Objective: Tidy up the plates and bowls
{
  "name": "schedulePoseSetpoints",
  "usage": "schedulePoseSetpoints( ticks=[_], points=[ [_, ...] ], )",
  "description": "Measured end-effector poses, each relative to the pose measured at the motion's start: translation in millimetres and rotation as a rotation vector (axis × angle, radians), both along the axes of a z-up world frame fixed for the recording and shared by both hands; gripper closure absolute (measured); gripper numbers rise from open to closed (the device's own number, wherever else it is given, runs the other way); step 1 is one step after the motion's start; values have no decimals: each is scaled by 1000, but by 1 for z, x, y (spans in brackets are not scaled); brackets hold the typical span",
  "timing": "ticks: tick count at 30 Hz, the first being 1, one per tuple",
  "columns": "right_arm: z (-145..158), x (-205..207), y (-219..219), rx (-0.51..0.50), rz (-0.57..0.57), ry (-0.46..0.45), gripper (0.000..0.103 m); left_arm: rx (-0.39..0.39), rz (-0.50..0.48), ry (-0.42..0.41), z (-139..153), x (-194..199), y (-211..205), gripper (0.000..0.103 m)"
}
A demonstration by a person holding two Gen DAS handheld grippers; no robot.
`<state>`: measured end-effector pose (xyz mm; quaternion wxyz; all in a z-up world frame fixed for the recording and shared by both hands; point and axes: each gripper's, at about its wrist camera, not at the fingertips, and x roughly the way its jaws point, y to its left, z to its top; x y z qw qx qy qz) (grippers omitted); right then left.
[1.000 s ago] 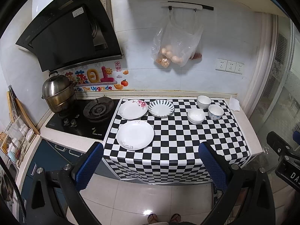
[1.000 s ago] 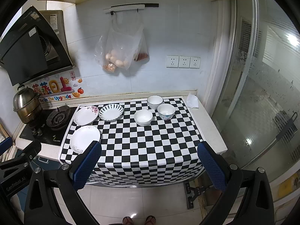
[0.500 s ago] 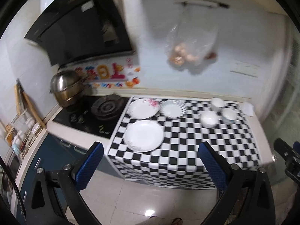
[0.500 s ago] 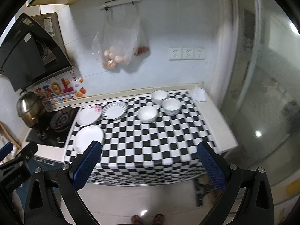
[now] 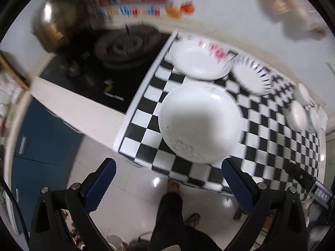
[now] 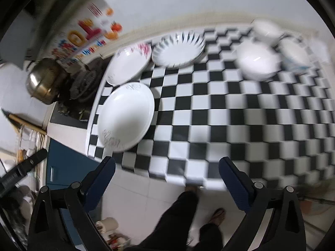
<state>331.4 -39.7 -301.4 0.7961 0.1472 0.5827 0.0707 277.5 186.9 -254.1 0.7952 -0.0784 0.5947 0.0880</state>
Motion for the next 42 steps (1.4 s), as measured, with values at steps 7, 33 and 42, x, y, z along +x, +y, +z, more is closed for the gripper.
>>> schedulePoseSetpoints(
  ticks=[7,33,42],
  points=[
    [-100,106,37,82,-41,189,23,-103,-31,154,-87,90,48,11],
    [-139,147,30,46,-151,324,84,-207,-369,241,-85,128,-68,72],
    [-107,114,-68,2,-253,261,84,-186,-505,268,-104,143,-146,72]
  ],
)
